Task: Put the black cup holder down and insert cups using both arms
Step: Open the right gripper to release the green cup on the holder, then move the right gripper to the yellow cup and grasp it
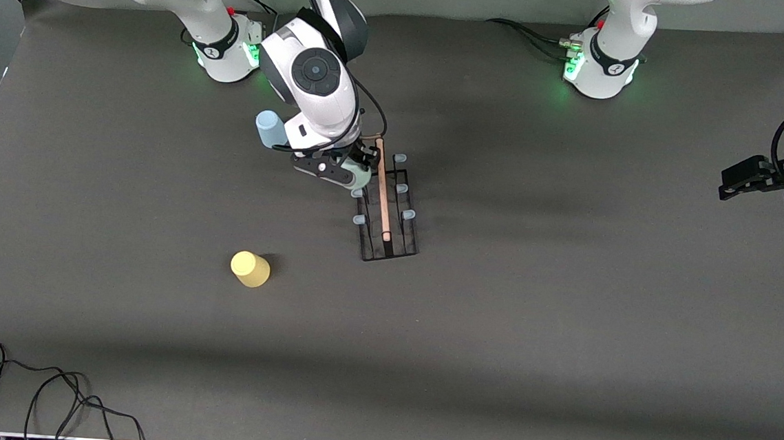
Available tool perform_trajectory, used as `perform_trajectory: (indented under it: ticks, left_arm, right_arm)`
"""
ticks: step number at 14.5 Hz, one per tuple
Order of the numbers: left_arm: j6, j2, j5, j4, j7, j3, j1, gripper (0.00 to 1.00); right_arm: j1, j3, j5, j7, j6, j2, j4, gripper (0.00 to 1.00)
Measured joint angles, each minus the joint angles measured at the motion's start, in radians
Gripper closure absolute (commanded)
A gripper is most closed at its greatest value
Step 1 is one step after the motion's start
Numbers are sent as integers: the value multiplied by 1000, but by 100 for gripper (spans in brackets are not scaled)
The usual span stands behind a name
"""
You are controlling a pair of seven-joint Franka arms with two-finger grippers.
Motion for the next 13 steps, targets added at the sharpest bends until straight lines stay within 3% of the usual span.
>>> perform_trajectory:
  ticks: [6, 7, 8, 13]
  left_arm:
    - [-1, 0, 0, -4, 0, 2, 1, 1]
    - [-1, 0, 0, -4, 0, 2, 1, 1]
    - [-1, 0, -1, -4, 0, 2, 1, 1]
    - [-2, 0, -3, -5, 0, 2, 1, 1]
  right_arm:
    - [-2, -17, -2, -10, -2, 0, 16, 18]
    - [-2, -32, -3, -34, -9, 0, 28, 9]
    - [-2, -57, -3, -70, -29, 0, 46, 0]
    - [-11, -257, -3, -371, -68, 13, 83, 0]
